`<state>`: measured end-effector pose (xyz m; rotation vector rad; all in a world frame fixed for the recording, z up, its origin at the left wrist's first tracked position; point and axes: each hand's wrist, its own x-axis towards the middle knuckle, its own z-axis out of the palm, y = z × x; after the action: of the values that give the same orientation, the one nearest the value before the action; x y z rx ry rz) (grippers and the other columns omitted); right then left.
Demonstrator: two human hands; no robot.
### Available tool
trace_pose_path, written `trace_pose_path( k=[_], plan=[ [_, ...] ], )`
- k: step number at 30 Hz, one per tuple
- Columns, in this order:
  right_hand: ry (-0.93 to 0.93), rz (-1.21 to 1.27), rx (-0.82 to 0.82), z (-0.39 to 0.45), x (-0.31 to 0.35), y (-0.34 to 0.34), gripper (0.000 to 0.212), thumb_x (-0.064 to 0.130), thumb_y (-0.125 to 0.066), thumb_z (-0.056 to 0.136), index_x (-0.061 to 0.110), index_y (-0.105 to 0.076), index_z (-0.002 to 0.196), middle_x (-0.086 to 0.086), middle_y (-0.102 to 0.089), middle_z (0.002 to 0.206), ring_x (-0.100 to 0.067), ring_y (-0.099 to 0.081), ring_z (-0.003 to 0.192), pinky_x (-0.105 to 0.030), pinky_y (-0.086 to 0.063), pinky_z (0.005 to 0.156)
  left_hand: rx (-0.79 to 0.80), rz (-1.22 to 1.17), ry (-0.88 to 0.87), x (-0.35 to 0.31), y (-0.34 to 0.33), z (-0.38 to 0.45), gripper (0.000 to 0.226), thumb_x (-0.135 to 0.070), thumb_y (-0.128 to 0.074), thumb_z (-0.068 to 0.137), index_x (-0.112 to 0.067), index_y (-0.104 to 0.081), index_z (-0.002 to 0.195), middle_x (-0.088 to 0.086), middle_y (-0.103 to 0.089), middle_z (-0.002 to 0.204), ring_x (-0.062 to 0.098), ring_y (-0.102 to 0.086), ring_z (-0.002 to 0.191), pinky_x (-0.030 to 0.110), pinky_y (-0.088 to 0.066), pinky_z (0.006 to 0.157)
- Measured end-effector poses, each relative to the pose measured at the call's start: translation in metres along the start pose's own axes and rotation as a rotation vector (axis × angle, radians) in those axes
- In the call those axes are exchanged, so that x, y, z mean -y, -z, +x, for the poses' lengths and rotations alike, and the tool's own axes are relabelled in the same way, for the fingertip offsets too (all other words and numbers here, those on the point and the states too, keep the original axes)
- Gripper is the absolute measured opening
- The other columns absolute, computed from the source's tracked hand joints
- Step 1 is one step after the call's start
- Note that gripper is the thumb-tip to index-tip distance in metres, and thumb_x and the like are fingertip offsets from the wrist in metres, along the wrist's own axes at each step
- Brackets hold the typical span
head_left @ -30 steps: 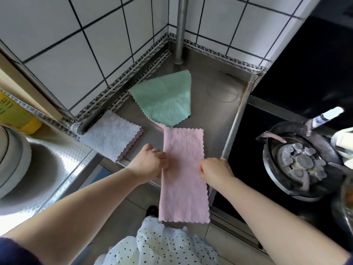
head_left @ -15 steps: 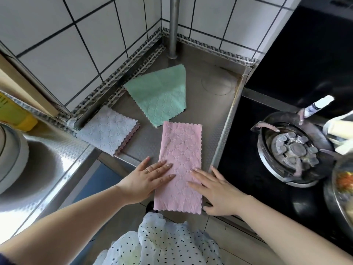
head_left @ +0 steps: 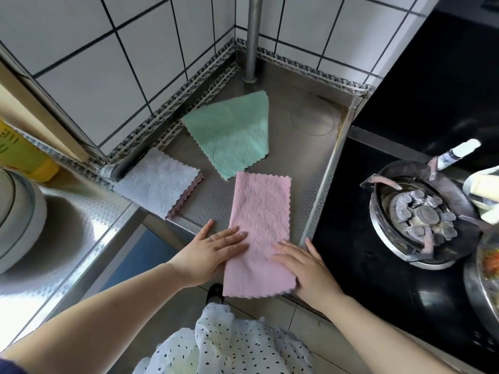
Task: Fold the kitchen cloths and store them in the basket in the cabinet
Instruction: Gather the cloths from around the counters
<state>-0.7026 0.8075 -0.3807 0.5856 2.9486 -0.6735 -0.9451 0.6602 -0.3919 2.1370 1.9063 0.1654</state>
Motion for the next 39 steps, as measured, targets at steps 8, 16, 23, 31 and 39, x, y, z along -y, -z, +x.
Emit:
trace_pose_path(
  k=[8, 16, 23, 31, 39],
  plan=[
    [-0.557, 0.562, -0.362, 0.057, 0.008, 0.024, 0.019, 0.027, -0.060, 0.087, 0.015, -0.061, 0.072, 0.002, -0.055, 0.057, -0.009, -0.046, 0.052, -0.027, -0.035, 0.052, -0.384, -0.464, 0.393, -0.001, 0.022, 0.029, 0.015, -0.025, -0.053, 0.094, -0.015, -0.060, 0.102, -0.005, -0.067, 0.083, 0.021, -0.065, 0.077, 0.024, -0.044, 0.068],
    [-0.746, 0.584, -0.276, 0.127, -0.013, 0.039, 0.021, 0.024, -0.048, 0.094, 0.017, -0.045, 0.074, 0.001, -0.053, 0.073, -0.021, -0.048, 0.076, -0.031, -0.034, 0.066, -0.431, -1.009, 0.762, 0.015, 0.035, 0.079, 0.061, -0.028, -0.056, 0.092, -0.036, -0.025, 0.144, -0.007, -0.063, 0.106, 0.010, -0.060, 0.098, 0.027, -0.049, 0.080],
    [-0.791, 0.491, -0.316, 0.142, -0.017, 0.036, 0.029, 0.025, -0.045, 0.095, 0.018, -0.032, 0.069, 0.004, -0.043, 0.062, -0.023, -0.042, 0.062, -0.034, -0.027, 0.054, -0.473, -0.867, 0.643, 0.026, 0.039, 0.092, 0.046, -0.006, -0.049, 0.093, -0.034, -0.054, 0.129, -0.013, -0.059, 0.111, 0.008, -0.058, 0.102, 0.020, -0.044, 0.088],
    [-0.886, 0.533, -0.319, 0.145, -0.018, 0.041, 0.024, 0.024, -0.048, 0.094, 0.012, -0.050, 0.115, -0.007, -0.063, 0.104, -0.027, -0.057, 0.093, -0.030, -0.038, 0.072, -0.389, -0.679, 0.670, 0.037, 0.032, 0.100, 0.034, -0.009, -0.052, 0.092, -0.022, -0.063, 0.122, 0.006, -0.058, 0.119, 0.021, -0.054, 0.113, 0.014, -0.033, 0.089],
    [-0.307, -0.111, -0.276, 0.142, 0.012, 0.030, 0.058, 0.026, -0.051, 0.090, 0.017, -0.034, 0.144, -0.005, -0.026, 0.154, -0.022, -0.019, 0.144, -0.052, -0.010, 0.115, -0.156, -0.074, 0.293, 0.023, 0.026, 0.109, 0.054, -0.026, -0.029, 0.099, -0.017, -0.014, 0.150, -0.002, -0.003, 0.156, 0.023, 0.005, 0.145, 0.043, 0.002, 0.118]
  ],
)
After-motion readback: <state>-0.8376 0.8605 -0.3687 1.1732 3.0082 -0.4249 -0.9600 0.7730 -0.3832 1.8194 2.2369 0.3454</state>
